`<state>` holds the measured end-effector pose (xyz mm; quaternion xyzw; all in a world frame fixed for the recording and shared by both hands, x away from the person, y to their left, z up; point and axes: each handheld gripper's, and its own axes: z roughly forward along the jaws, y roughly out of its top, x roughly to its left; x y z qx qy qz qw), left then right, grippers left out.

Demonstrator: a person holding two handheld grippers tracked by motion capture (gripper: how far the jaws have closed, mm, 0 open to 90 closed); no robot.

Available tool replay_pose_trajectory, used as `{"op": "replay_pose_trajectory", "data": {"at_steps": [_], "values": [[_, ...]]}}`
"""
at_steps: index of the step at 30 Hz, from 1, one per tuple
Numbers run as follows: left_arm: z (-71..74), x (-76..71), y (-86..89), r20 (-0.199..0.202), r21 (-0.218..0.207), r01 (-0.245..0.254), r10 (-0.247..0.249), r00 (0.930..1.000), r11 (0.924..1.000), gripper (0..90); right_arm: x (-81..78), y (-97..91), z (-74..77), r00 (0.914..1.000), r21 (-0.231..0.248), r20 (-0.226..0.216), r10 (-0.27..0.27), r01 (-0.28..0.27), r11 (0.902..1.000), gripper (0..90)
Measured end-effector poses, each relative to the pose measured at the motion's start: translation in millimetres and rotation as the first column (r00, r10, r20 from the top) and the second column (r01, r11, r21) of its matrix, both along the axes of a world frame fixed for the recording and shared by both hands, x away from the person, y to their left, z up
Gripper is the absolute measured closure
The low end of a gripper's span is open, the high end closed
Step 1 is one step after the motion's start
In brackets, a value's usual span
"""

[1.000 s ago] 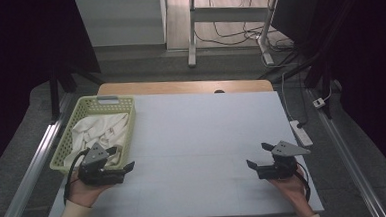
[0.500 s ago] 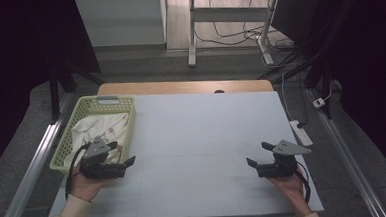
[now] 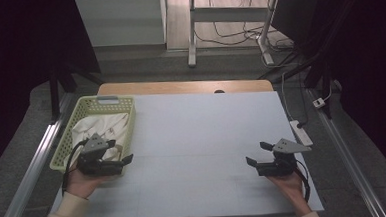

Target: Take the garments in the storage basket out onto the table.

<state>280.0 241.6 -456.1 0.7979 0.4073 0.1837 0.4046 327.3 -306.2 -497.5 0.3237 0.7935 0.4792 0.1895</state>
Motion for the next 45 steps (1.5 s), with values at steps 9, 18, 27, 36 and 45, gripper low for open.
{"op": "replay_pose_trajectory", "data": {"at_steps": [9, 18, 27, 36, 45], "values": [[12.6, 17.6, -0.4, 0.005, 0.026, 0.004, -0.004, 1.0, 0.9996, 17.6, -2.3, -0.8, 1.3, 1.0, 0.005, -0.003, -0.004, 0.004, 1.0, 16.9], [23.2, 35.3, 7.0, 0.001, 0.063, 0.009, -0.009, 1.0, 0.9979, 17.8, -4.0, 1.5, 3.1, 1.0, -0.001, 0.006, 0.0, 0.0, 1.0, 16.9], [29.5, 64.9, 31.5, -0.014, 0.075, -0.028, 0.03, 0.9995, 0.9968, 18.2, -3.6, 2.5, 2.2, 1.0, -0.008, 0.004, -0.007, 0.007, 0.9999, 17.0], [14.4, 88.7, 56.2, -0.086, 0.087, -0.093, 0.1, 0.9912, 0.9919, 18.6, -2.8, 1.7, 1.4, 0.9999, -0.013, -0.002, -0.016, 0.016, 0.9998, 16.9], [-2.0, 105.0, 72.8, -0.141, 0.141, -0.145, 0.165, 0.9761, 0.9794, 18.1, -3.8, 4.3, 1.4, 1.0, -0.02, -0.003, -0.008, 0.008, 0.9998, 16.9]]}}
